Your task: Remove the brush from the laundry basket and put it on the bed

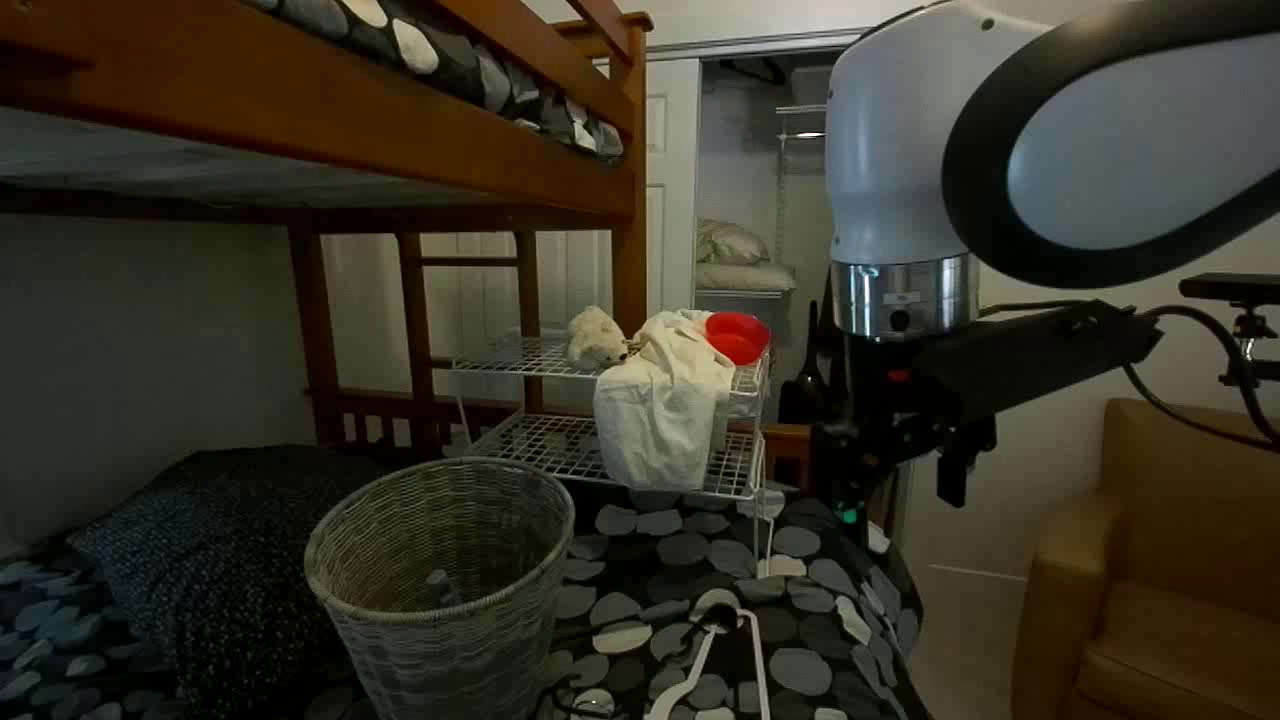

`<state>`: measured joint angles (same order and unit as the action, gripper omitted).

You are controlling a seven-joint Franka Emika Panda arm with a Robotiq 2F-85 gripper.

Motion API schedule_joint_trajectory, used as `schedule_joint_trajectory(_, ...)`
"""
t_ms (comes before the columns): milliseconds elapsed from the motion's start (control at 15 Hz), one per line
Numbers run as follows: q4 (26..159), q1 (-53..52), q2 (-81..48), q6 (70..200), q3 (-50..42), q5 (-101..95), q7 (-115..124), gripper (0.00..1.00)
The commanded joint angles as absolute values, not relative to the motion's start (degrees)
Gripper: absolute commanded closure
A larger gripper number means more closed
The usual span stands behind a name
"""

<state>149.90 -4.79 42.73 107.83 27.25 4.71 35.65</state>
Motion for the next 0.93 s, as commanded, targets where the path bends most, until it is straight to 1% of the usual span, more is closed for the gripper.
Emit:
schedule_joint_trajectory(0,149.85,-6.20,42.22,107.83,26.02,3.73,36.53,0.00)
schedule_joint_trajectory(333,149.85,-6.20,42.21,107.83,26.02,3.73,36.53,0.00)
schedule_joint_trajectory(533,147.81,-4.94,37.81,117.61,26.82,3.75,37.38,0.00)
schedule_joint_trajectory(733,142.44,-3.51,30.01,128.92,26.52,0.87,35.11,0.00)
schedule_joint_trajectory(867,136.51,-5.03,22.74,131.01,25.06,0.03,28.92,0.00)
